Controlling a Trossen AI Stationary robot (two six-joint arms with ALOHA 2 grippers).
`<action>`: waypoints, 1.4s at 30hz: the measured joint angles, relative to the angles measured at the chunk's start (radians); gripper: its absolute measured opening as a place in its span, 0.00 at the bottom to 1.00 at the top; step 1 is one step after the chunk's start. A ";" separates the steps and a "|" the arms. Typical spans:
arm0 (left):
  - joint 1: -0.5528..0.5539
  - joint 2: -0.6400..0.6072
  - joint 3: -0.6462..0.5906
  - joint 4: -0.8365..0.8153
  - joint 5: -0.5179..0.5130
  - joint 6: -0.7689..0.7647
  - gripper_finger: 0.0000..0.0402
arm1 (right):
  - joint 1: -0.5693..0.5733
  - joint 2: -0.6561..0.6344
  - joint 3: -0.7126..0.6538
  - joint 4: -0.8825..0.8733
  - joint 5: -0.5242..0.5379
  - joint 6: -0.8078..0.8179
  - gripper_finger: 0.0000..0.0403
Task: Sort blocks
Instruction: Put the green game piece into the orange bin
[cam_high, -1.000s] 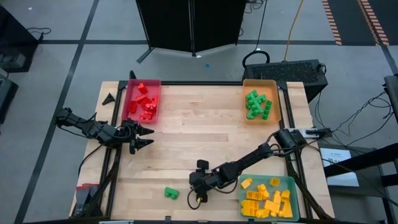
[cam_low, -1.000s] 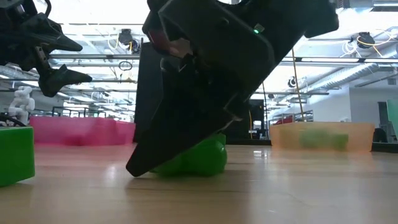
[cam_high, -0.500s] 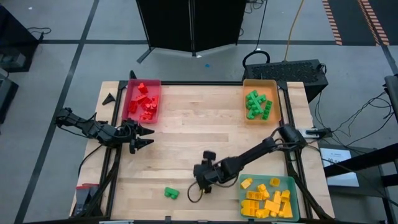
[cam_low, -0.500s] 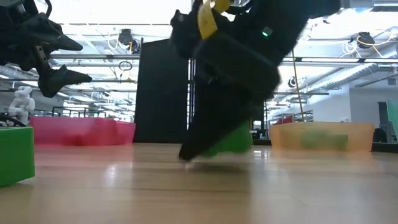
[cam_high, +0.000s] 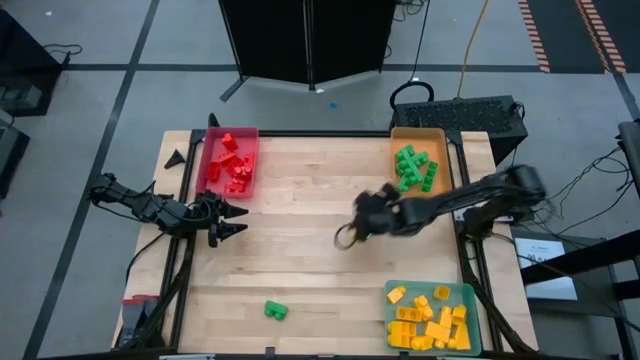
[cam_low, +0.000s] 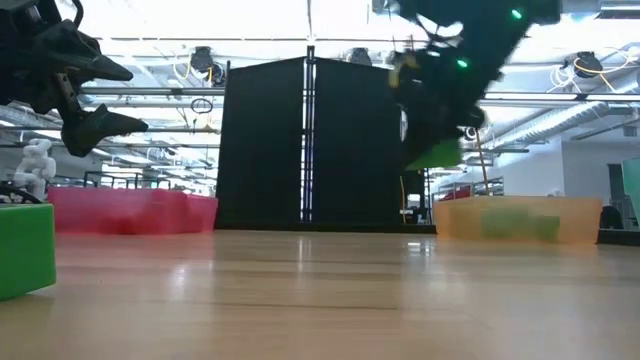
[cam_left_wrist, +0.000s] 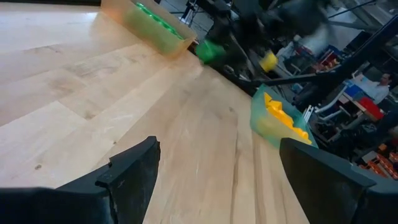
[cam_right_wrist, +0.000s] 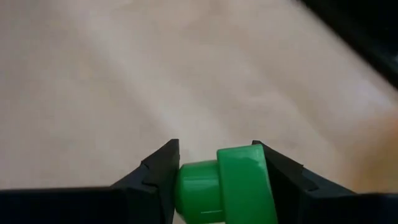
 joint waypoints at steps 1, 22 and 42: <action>0.000 0.000 0.000 0.001 0.000 0.000 0.83 | -0.024 -0.051 -0.050 0.000 0.020 0.039 0.39; 0.000 0.000 0.000 0.001 -0.089 0.000 0.83 | -0.498 -0.362 -0.367 -0.058 0.191 0.403 0.40; 0.000 0.002 0.000 0.000 -0.090 0.000 0.83 | -0.474 -0.412 -0.230 0.408 -0.161 -0.044 0.84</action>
